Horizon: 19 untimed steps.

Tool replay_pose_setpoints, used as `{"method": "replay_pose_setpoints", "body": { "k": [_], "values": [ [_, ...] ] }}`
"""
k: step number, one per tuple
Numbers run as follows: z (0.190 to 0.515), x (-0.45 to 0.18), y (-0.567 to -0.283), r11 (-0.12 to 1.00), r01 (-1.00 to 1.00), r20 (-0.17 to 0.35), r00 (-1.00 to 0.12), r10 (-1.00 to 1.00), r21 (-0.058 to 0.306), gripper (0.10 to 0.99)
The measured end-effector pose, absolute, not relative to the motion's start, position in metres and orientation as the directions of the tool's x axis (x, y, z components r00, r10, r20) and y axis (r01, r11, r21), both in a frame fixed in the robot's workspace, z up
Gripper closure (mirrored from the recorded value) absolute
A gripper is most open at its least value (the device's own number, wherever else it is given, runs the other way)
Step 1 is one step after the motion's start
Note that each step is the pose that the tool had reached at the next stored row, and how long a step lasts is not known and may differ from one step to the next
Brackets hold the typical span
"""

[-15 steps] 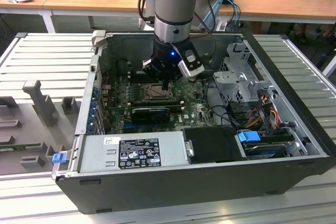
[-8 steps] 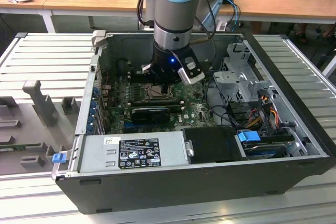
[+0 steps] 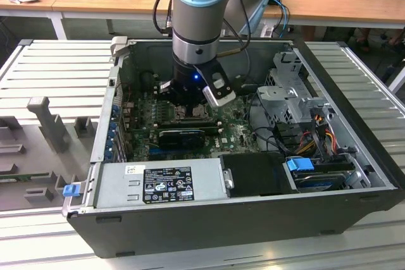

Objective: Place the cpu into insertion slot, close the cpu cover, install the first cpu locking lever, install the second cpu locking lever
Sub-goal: 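Install the second cpu locking lever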

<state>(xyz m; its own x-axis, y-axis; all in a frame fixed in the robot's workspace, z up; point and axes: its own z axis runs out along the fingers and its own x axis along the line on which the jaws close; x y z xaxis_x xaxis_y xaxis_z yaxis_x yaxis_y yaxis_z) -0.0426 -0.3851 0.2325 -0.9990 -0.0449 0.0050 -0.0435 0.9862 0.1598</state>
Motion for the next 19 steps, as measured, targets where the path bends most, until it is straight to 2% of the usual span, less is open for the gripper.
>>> {"method": "replay_pose_setpoints", "body": {
  "k": [3,6,16,19],
  "values": [
    [0.232,-0.046,-0.388,0.984,-0.051,0.005,-0.999,-0.052,0.168,0.98],
    [0.229,-0.055,-0.39,0.98,-0.057,0.003,-0.998,-0.058,0.192,0.98],
    [0.207,-0.056,-0.392,0.973,-0.07,0.001,-0.997,-0.073,0.219,0.98],
    [0.205,-0.059,-0.397,0.968,-0.073,0.0,-0.997,-0.075,0.242,0.98]
  ]
}}
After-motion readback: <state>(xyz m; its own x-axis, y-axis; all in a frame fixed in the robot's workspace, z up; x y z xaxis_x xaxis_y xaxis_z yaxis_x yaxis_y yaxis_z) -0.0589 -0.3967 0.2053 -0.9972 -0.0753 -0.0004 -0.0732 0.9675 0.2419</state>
